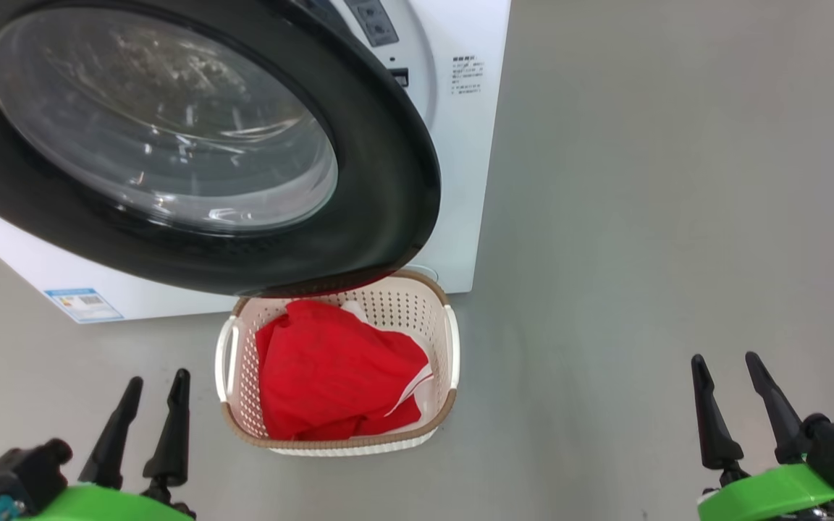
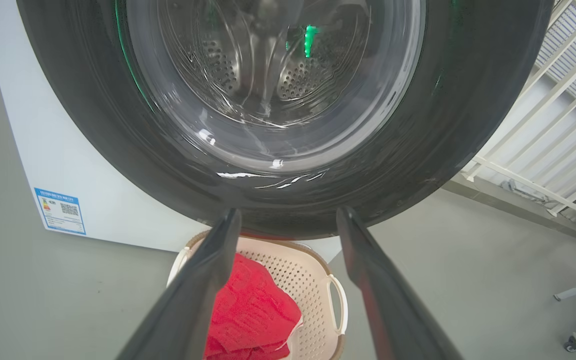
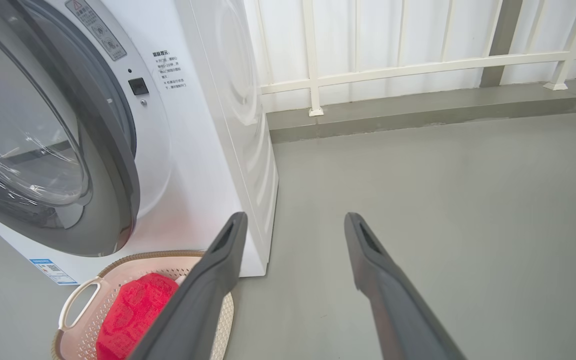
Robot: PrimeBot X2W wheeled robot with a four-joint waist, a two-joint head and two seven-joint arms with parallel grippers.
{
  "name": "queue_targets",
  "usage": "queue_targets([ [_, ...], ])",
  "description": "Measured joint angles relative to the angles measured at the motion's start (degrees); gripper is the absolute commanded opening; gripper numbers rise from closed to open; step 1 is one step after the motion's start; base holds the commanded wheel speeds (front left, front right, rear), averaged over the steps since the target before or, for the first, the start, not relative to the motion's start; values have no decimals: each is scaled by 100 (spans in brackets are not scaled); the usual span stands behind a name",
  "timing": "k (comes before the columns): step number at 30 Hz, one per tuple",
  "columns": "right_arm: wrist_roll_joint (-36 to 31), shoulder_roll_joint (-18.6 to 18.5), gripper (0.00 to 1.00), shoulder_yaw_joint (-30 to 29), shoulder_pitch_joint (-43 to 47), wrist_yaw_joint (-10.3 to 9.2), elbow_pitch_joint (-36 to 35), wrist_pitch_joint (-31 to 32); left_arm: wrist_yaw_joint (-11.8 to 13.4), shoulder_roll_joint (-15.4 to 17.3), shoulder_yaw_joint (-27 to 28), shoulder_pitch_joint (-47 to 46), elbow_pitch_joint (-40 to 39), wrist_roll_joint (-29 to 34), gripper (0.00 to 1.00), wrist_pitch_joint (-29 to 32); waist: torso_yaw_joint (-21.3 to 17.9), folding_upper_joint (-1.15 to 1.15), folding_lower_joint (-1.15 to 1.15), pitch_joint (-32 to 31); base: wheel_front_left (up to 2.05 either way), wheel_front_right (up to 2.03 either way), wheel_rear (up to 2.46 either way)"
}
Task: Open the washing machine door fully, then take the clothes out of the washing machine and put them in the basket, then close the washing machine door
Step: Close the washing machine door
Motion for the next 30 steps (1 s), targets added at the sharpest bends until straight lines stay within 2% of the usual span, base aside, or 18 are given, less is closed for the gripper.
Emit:
queue_targets([
  [7,45,22,100,-86,183,0,-8,0,-4,-392,759,436,-443,1447,100,0,16,0,0,-186,0,0,0],
  [12,49,26,100,-143,237,0,-14,0,-5,-655,1232,692,-759,2139,100,0,15,0,0,-292,0,0,0],
  [17,49,29,100,-175,345,0,-31,0,-5,-884,1308,934,-825,2383,100,0,0,0,0,-340,0,0,0],
  [30,48,29,100,-188,344,0,-63,0,-5,-944,1314,950,-832,2408,100,0,31,0,0,-273,0,0,0],
])
